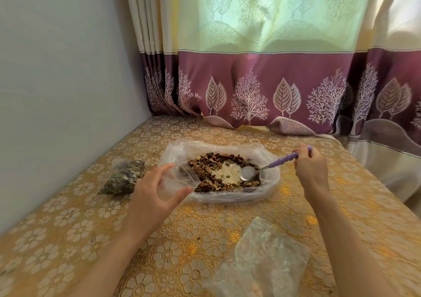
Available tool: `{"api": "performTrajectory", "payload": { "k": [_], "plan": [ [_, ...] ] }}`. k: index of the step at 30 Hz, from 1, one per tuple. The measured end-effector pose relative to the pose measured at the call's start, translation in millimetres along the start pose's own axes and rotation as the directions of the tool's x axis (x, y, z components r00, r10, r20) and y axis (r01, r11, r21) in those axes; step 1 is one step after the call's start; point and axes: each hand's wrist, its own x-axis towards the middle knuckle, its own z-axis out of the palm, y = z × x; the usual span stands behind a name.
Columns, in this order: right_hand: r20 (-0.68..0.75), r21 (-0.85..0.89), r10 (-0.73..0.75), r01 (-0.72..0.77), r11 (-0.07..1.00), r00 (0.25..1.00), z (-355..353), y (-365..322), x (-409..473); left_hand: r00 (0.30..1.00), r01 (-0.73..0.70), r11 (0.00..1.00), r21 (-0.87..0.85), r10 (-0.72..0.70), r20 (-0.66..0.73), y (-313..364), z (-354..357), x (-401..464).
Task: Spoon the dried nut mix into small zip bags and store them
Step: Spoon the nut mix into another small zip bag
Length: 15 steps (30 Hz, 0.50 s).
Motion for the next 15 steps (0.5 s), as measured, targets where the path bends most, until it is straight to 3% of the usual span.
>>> {"api": "performTrajectory", "payload": {
  "k": [9,15],
  "plan": [
    [0.217,0.056,0.031,-0.044,0.997,0.976,2,2,-1,1.000,-0.002,1.000,-0.016,0.002,-0.011,2,0,-1],
    [0.180,0.059,0.056,-0.068,0.996,0.982,9,4,-4,1.000,-0.002,1.000,-0.013,0.002,-0.003,4,0,0]
  ]
}}
